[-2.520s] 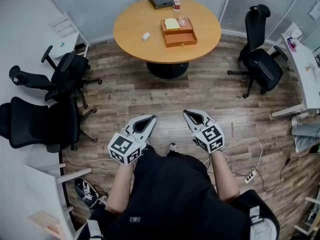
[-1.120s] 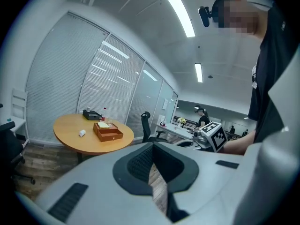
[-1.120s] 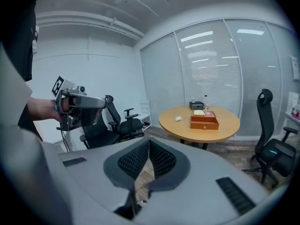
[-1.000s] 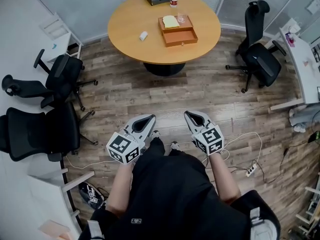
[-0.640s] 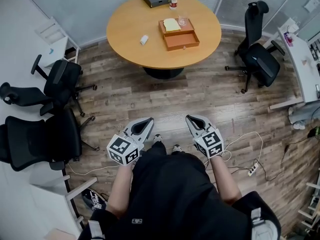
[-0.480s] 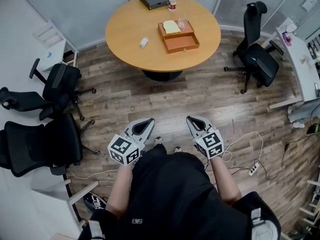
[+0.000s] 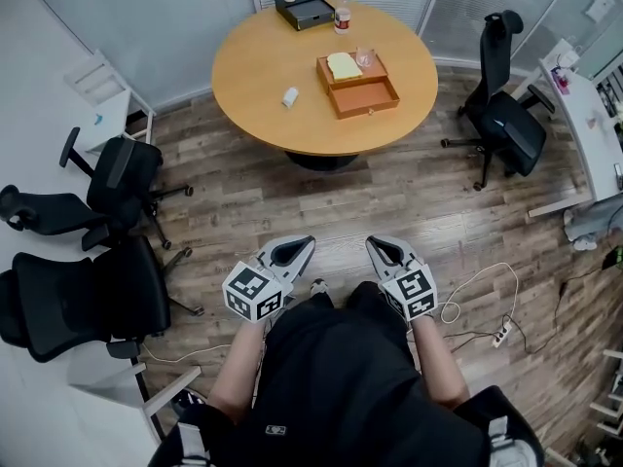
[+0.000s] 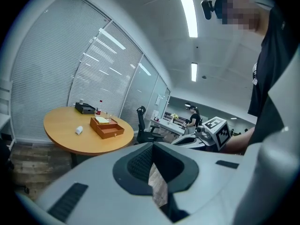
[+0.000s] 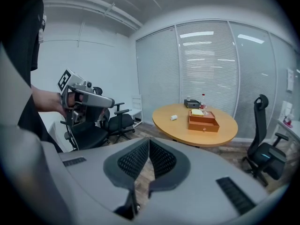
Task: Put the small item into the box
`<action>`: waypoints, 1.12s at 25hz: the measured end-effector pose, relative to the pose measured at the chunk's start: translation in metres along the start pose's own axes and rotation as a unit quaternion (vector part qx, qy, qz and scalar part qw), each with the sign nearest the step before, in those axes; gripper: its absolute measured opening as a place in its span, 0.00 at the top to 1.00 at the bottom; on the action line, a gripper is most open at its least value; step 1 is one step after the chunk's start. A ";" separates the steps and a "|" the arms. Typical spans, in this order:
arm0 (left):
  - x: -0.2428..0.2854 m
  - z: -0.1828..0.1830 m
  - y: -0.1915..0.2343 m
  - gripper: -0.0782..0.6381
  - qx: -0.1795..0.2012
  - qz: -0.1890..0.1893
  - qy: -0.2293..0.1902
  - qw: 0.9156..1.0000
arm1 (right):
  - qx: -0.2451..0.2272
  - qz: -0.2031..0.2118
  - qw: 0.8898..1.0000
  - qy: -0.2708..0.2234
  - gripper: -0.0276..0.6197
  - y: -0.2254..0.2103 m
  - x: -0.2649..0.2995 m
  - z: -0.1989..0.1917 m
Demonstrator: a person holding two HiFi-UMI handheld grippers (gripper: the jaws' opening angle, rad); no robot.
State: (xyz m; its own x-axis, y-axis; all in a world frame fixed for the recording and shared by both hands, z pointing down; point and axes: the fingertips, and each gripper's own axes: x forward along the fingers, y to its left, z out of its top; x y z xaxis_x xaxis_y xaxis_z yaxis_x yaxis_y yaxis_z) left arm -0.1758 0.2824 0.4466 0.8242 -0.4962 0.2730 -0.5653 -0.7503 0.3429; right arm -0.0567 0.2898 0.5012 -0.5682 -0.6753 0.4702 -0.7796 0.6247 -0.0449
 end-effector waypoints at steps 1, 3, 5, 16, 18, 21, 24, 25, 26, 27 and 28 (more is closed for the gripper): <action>0.001 0.001 0.002 0.88 0.001 0.000 0.001 1.000 | 0.000 0.001 1.000 0.000 0.95 0.000 0.000 0.001; 0.003 0.003 0.005 0.88 0.000 0.000 0.000 1.000 | 0.000 0.000 1.000 0.003 0.95 -0.003 0.001 0.000; 0.007 0.005 0.009 0.88 -0.002 0.002 -0.002 1.000 | 0.000 0.001 1.000 0.006 0.95 -0.009 0.003 -0.002; 0.047 0.020 0.004 0.88 -0.010 0.036 -0.008 0.999 | -0.019 0.034 0.999 0.005 0.95 -0.063 0.011 0.009; 0.057 0.025 0.004 0.88 -0.008 0.043 -0.008 0.999 | -0.028 0.044 0.999 -0.002 0.95 -0.074 0.014 0.016; 0.073 0.033 0.002 0.88 -0.007 0.055 -0.013 0.998 | -0.042 0.060 0.997 -0.006 0.95 -0.089 0.016 0.020; 0.095 0.039 -0.004 0.88 -0.005 0.064 -0.015 0.998 | -0.045 0.073 0.996 -0.006 0.95 -0.109 0.012 0.016; 0.102 0.041 -0.007 0.88 -0.005 0.065 -0.015 0.998 | -0.046 0.075 0.996 -0.009 0.95 -0.116 0.011 0.015; 0.109 0.041 -0.009 0.88 -0.005 0.067 -0.015 0.998 | -0.045 0.076 0.996 -0.010 0.95 -0.123 0.009 0.015; 0.116 0.042 -0.012 0.88 -0.005 0.069 -0.014 0.998 | -0.044 0.078 0.996 -0.010 0.95 -0.130 0.007 0.015; 0.122 0.042 -0.014 0.88 -0.005 0.071 -0.012 0.997 | -0.042 0.080 0.996 -0.008 0.95 -0.137 0.006 0.013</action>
State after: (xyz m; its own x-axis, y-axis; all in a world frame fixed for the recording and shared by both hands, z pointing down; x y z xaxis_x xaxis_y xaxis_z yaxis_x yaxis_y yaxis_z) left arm -0.0656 0.2143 0.4372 0.7367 -0.6076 0.2968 -0.6762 -0.6678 0.3110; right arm 0.0433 0.1955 0.4988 -0.6883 -0.5706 0.4480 -0.6545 0.7548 -0.0443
